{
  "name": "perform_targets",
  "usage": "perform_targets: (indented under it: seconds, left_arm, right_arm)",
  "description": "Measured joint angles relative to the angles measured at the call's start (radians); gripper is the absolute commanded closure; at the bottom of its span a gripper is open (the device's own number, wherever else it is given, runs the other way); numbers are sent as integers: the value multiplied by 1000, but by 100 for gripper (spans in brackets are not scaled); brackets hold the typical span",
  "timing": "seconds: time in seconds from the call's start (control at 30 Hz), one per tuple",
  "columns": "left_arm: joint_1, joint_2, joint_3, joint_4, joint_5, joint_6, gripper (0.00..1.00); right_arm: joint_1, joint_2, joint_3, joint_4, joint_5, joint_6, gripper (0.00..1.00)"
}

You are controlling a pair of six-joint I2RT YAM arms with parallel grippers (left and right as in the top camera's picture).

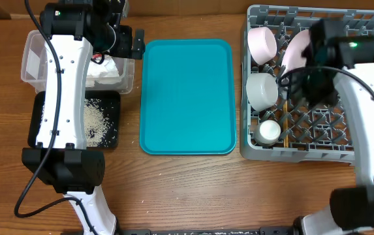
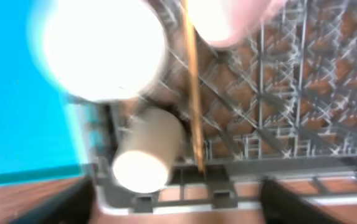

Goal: Sort waste into correct bins and load items into the dishwasher

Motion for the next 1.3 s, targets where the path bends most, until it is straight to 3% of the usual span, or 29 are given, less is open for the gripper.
perform_targets:
  seconds: [0.13, 0.3, 0.53, 0.77, 0.9, 1.3]
  left_arm:
    - [0, 0, 0, 0, 0, 0, 0]
    - [0, 0, 0, 0, 0, 0, 0]
    - [0, 0, 0, 0, 0, 0, 0]
    - [0, 0, 0, 0, 0, 0, 0]
    - [0, 0, 0, 0, 0, 0, 0]
    - [0, 0, 0, 0, -3, 0, 0]
  right_arm:
    - [63, -115, 214, -57, -27, 27, 0]
    - [75, -278, 351, -56, -61, 53, 0]
    - [75, -386, 359, -143, -51, 61, 0]
    - [74, -470, 311, -26, 17, 68, 0]
    - [42, -635, 80, 233, 60, 68, 0]
    - [-32, -1112, -966, 1099, -28, 68, 0]
